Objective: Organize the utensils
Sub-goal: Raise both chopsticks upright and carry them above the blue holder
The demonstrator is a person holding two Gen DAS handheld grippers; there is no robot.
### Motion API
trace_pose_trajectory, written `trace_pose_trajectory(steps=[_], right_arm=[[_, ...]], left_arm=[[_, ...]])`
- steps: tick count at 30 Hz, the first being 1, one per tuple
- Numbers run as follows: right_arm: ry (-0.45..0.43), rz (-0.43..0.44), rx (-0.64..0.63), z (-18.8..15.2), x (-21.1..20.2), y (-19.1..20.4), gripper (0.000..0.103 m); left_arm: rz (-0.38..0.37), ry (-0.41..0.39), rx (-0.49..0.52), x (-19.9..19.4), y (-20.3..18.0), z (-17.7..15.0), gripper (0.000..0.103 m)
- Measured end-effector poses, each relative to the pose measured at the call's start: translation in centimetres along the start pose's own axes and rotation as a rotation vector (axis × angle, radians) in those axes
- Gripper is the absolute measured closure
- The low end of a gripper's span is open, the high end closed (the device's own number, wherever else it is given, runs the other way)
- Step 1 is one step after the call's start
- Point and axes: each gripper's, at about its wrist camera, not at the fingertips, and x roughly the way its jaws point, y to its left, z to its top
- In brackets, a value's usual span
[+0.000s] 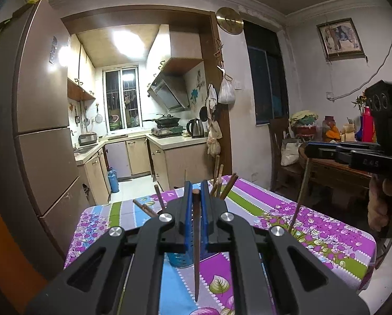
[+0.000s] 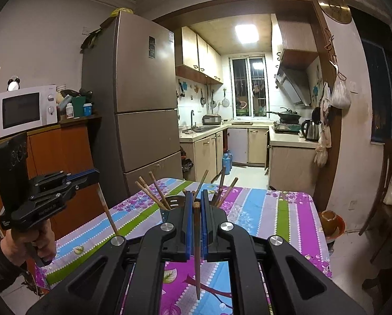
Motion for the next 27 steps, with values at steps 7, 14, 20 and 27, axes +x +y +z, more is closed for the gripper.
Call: trace_pose_trajectory(steps=[7, 14, 20, 27], right_arm=[[0.005, 0.008, -0.014, 1.0, 1.3, 0.4, 0.096], [0.003, 0.011, -0.022, 2.0, 2.1, 0.5, 0.096], [-0.023, 0.013, -0.051, 4.7, 1.9, 1.1, 0.096], [-0.075, 0.017, -0.060, 9.6, 1.2, 0.8, 0.096]], left_arm=[[-0.002, 0.010, -0.008, 0.4, 0.0, 0.7, 0.098], [-0.001, -0.003, -0.011, 0.2, 0.4, 1.8, 0.098], [-0.003, -0.034, -0.031, 0.3, 0.8, 3.9, 0.098], [-0.003, -0.101, -0.038, 0.0, 1.3, 8.1, 0.098]])
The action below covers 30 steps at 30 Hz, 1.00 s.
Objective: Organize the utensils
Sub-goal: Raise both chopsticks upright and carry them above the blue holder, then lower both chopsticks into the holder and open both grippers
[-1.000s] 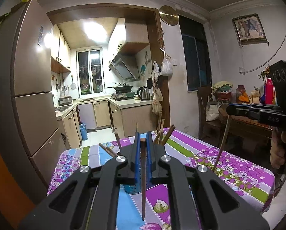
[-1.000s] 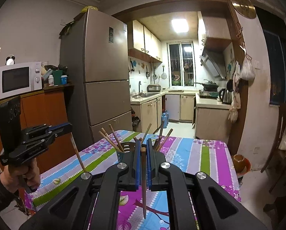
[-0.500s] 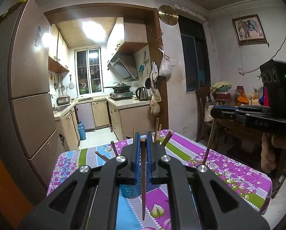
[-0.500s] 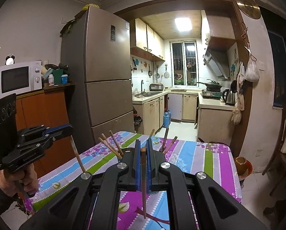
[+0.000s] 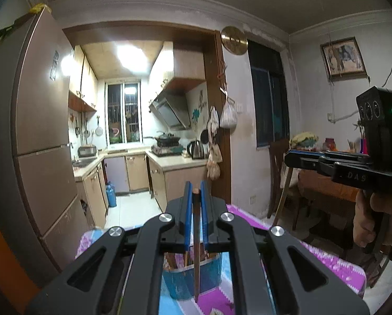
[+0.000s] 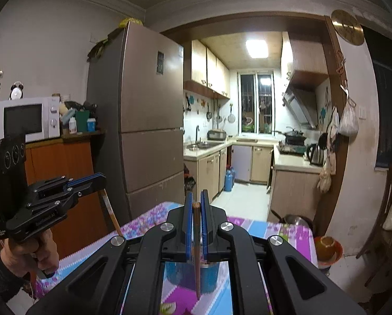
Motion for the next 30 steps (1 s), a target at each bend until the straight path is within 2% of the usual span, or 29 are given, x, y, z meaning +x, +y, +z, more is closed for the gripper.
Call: trace_pose_trajectory(steps=[8, 14, 18, 30], right_arm=[[-0.065, -0.001, -0.004, 8.5, 1.0, -0.9, 0.096], [-0.065, -0.011, -0.003, 12.3, 3.7, -2.0, 0.096], [-0.053, -0.005, 0.011, 12.2, 5.9, -2.6, 0.096], [0.055, 0.021, 0.051, 6.4, 12.9, -3.6, 0.096]], left_arm=[[0.019, -0.055, -0.003, 1.9, 0.8, 5.9, 0.098], [0.047, -0.074, 0.005, 4.2, 1.6, 8.4, 0.098], [0.058, -0.073, -0.031, 6.3, 2.7, 8.3, 0.098], [0.080, 0.026, -0.067, 11.5, 4.0, 3.7, 0.098]])
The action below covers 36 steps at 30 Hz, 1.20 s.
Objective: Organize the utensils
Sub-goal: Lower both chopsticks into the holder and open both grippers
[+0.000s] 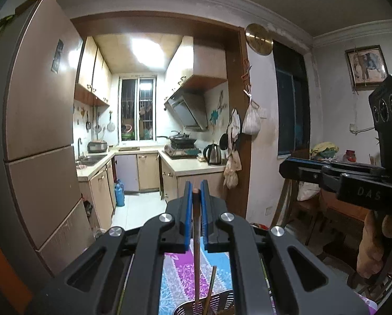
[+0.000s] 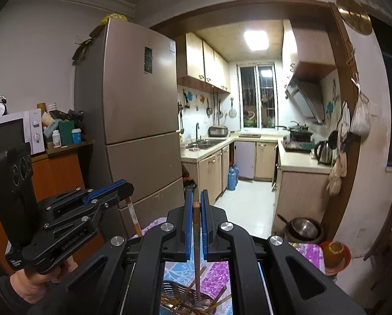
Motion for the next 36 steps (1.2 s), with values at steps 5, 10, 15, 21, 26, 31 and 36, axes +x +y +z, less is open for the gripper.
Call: trace_pose_trajectory(steps=[5, 10, 15, 21, 26, 31, 36], right_arm=[[0.030, 0.002, 0.029, -1.9, 2.0, -0.9, 0.096], [0.054, -0.003, 0.042, -3.3, 3.5, -1.4, 0.096], [0.065, -0.002, 0.039, -4.2, 4.2, -1.3, 0.096], [0.081, -0.001, 0.048, -4.8, 5.0, -1.5, 0.096], [0.096, 0.006, 0.048, -5.2, 5.4, -1.5, 0.096], [0.088, -0.003, 0.052, -5.2, 5.3, -1.7, 0.095], [0.075, -0.012, 0.053, -4.8, 4.6, -2.0, 0.095]], left_arm=[[0.002, 0.026, -0.014, 0.7, 0.7, -1.3, 0.098], [0.004, 0.052, -0.020, 1.7, 1.0, -2.3, 0.098], [0.003, 0.064, -0.026, 2.2, 1.4, -3.0, 0.098], [0.006, 0.081, -0.035, 3.1, 1.6, -3.6, 0.098], [0.013, 0.090, -0.033, 3.5, 1.8, -4.0, 0.097], [0.033, 0.087, -0.042, 3.5, 2.2, -4.1, 0.080], [0.044, 0.084, -0.044, 3.3, 2.6, -3.9, 0.080]])
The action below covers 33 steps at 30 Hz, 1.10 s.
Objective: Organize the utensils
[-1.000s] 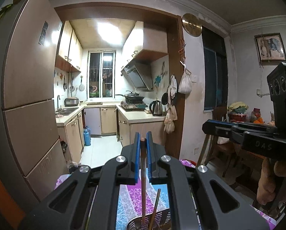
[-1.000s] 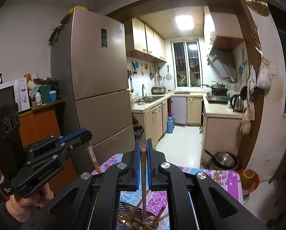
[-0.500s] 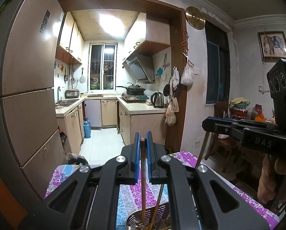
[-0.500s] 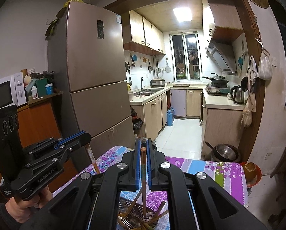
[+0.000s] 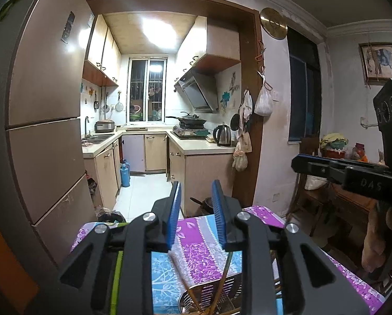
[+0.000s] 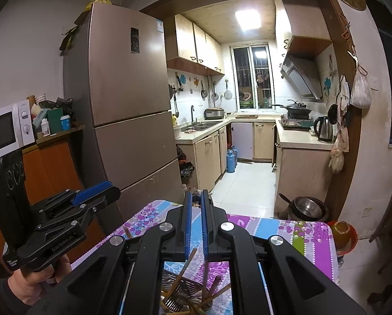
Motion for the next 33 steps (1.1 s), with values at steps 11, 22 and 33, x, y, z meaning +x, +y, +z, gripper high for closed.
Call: trace_pose_trajectory(steps=[11, 22, 33], right_arm=[[-0.026, -0.004, -0.004, 0.1, -1.4, 0.1, 0.073], [-0.183, -0.030, -0.021, -5.1, -11.3, 2.1, 0.012], [-0.193, -0.128, -0.020, -17.1, -19.2, 6.3, 0.005]], left_arm=[[0.014, -0.018, 0.006, -1.5, 0.3, 0.0, 0.073], [0.093, -0.156, 0.000, -12.3, 1.3, -2.8, 0.026], [0.137, -0.113, 0.000, -19.2, -0.2, -10.1, 0.006]])
